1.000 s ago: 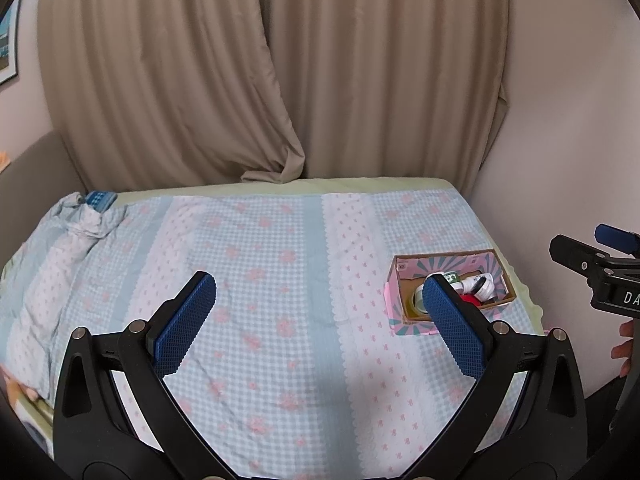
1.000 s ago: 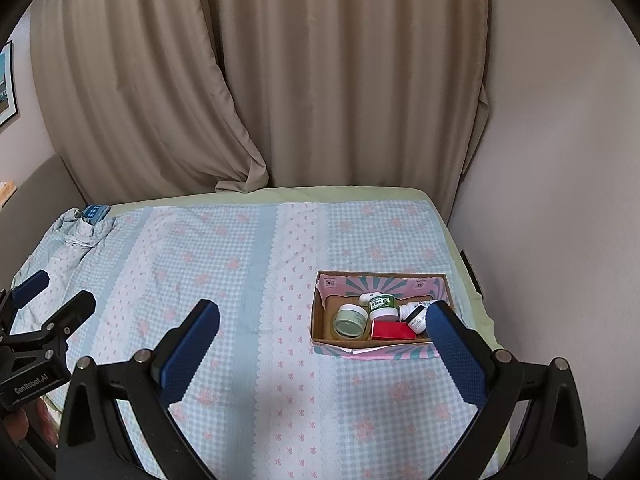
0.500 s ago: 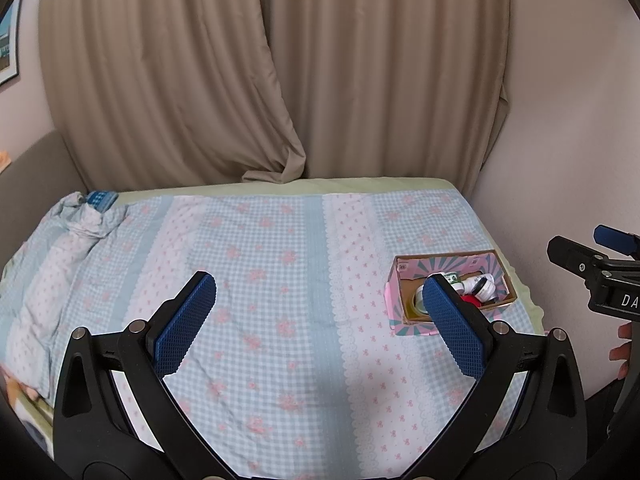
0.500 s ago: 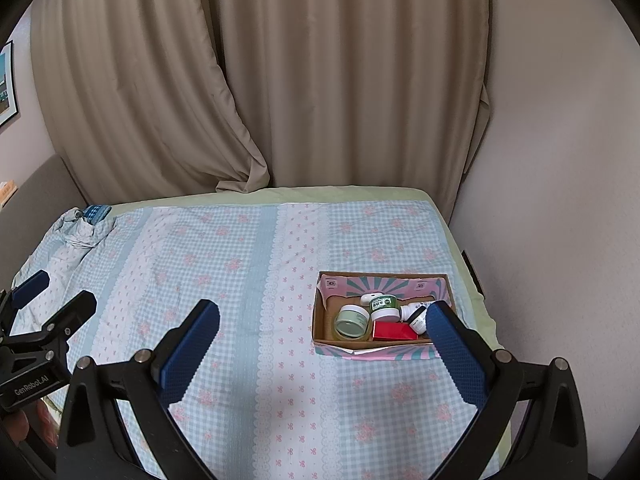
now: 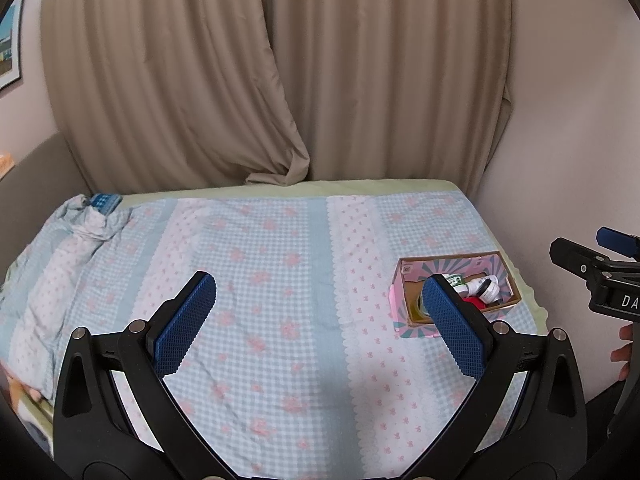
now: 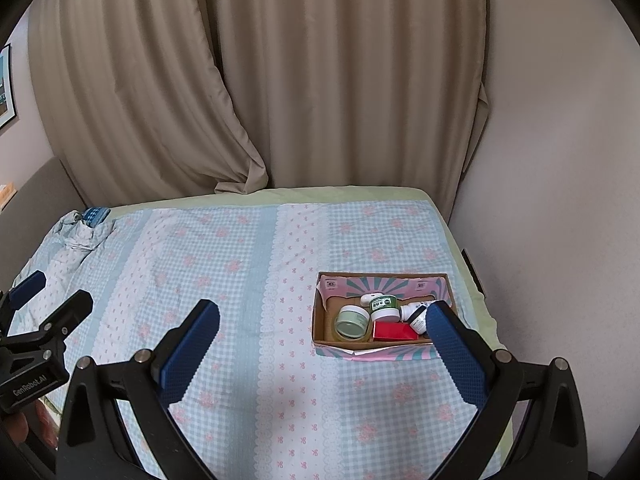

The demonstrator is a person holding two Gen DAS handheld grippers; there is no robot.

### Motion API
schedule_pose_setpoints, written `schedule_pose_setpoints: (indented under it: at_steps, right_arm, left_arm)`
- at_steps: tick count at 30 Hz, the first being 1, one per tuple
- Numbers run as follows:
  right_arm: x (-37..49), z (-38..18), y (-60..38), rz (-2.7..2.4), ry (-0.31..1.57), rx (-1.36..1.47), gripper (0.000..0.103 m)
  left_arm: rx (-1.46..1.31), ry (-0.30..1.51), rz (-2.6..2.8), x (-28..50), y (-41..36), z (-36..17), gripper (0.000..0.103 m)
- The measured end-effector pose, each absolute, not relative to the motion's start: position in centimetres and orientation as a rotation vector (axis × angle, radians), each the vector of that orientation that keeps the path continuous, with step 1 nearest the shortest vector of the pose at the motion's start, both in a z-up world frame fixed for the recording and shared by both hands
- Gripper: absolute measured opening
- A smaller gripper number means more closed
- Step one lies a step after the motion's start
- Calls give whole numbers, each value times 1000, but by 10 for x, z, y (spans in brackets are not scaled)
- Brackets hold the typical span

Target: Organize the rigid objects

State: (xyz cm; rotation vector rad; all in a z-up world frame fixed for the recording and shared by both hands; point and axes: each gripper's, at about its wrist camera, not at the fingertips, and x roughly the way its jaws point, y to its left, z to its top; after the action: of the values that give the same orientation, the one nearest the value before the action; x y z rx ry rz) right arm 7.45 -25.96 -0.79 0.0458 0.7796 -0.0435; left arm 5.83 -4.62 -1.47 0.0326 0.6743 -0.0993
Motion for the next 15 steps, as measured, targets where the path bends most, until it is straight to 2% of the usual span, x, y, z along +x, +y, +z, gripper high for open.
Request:
schedule_pose_setpoints:
  at_steps: [15]
  right_arm:
    - [74, -11, -257, -52, 789, 46, 103]
  left_arm:
    - [39, 657, -50, 62, -41, -26, 103]
